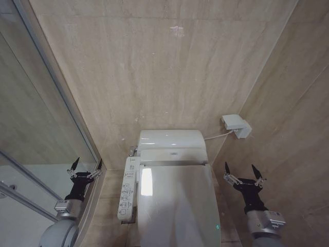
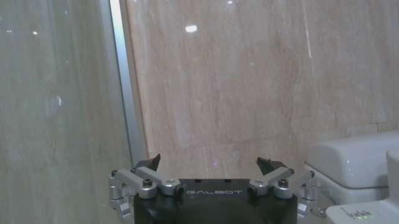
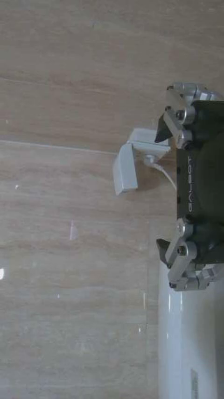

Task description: Open the toilet lid, clean the toilet bowl with a toilet brush, close the toilet lid, and flush.

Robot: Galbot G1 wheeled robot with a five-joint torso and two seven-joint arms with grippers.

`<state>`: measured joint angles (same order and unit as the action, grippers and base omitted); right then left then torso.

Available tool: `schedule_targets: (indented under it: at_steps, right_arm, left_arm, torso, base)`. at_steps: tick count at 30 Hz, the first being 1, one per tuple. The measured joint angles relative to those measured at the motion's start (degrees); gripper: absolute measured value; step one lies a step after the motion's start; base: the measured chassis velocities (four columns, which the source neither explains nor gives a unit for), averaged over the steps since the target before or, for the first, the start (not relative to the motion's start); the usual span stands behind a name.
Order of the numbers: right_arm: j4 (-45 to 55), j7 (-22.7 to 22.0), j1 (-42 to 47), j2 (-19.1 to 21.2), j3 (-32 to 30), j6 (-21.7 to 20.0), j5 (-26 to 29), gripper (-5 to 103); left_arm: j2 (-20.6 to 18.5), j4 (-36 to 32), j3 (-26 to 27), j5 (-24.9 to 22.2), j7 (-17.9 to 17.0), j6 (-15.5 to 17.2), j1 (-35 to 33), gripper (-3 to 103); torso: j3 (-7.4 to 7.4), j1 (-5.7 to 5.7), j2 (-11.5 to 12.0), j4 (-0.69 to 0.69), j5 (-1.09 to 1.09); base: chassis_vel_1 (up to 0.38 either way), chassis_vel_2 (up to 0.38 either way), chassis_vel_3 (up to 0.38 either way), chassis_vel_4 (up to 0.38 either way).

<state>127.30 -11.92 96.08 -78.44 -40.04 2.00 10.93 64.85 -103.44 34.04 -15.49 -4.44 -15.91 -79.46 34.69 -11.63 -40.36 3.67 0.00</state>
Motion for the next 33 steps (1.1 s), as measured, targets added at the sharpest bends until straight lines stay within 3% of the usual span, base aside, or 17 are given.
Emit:
schedule_targets:
  at_steps: [33]
  right_arm:
    - [0.0,0.0,0.0,0.0,0.0,0.0,0.0,100]
  left_arm:
    - [0.0,-0.02,0.0,0.0,0.0,0.0,-0.01,100]
  torso:
    - [0.0,0.0,0.0,0.0,0.0]
  base:
    - [0.0,0.0,0.0,0.0]
